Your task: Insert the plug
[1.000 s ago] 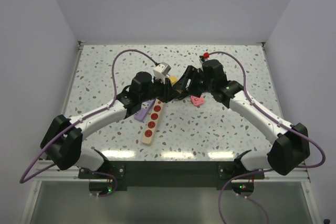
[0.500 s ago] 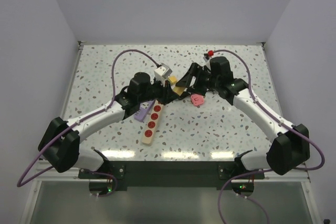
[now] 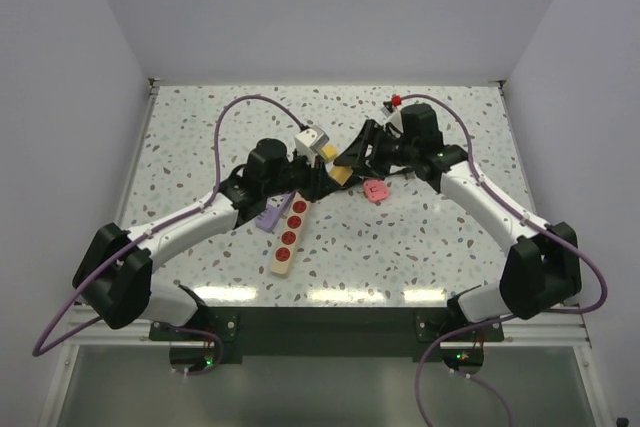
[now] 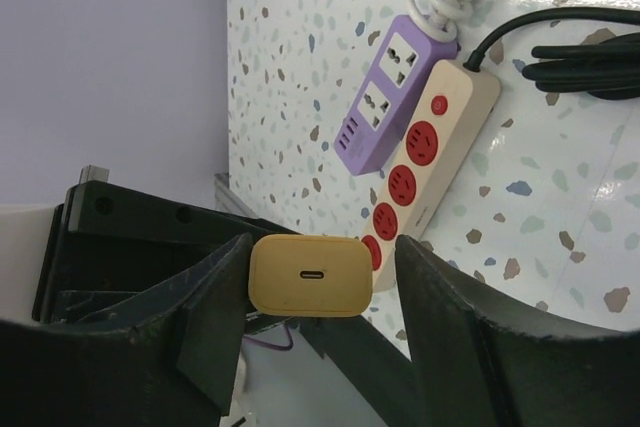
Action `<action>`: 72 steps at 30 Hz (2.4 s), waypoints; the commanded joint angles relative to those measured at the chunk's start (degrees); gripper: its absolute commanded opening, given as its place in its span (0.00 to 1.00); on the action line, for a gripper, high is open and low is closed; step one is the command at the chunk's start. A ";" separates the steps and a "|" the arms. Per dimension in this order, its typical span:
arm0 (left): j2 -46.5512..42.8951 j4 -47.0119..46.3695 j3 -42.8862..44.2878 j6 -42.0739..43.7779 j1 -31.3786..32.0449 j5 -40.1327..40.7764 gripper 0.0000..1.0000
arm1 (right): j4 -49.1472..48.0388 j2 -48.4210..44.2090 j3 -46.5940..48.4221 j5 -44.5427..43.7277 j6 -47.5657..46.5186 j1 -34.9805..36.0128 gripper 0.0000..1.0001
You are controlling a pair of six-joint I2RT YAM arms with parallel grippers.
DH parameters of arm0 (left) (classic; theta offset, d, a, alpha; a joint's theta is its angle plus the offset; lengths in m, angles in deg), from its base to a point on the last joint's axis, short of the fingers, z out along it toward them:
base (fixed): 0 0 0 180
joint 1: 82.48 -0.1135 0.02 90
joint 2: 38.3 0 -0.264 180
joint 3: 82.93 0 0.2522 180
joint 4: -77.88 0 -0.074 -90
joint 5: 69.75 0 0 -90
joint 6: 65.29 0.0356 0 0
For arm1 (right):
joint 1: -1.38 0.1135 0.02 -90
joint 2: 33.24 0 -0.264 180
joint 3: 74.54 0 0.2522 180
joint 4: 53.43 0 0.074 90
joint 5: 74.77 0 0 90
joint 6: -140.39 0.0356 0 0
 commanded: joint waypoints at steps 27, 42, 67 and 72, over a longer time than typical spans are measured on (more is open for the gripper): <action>-7.08 13.03 -3.10 4.84 -2.53 16.65 0.91 | -2.58 6.71 8.37 0.59 -3.84 -8.75 0.00; -0.93 16.82 -5.21 12.05 -12.46 28.04 0.87 | -2.67 1.53 4.51 0.33 -5.16 -12.19 0.00; 6.19 17.26 -7.14 11.17 -11.94 21.17 0.87 | -2.76 -2.96 0.64 0.42 -5.25 -12.19 0.00; 8.38 15.85 -6.53 12.13 -10.53 20.38 0.64 | -2.41 -4.01 -0.50 0.06 -5.34 -12.19 0.00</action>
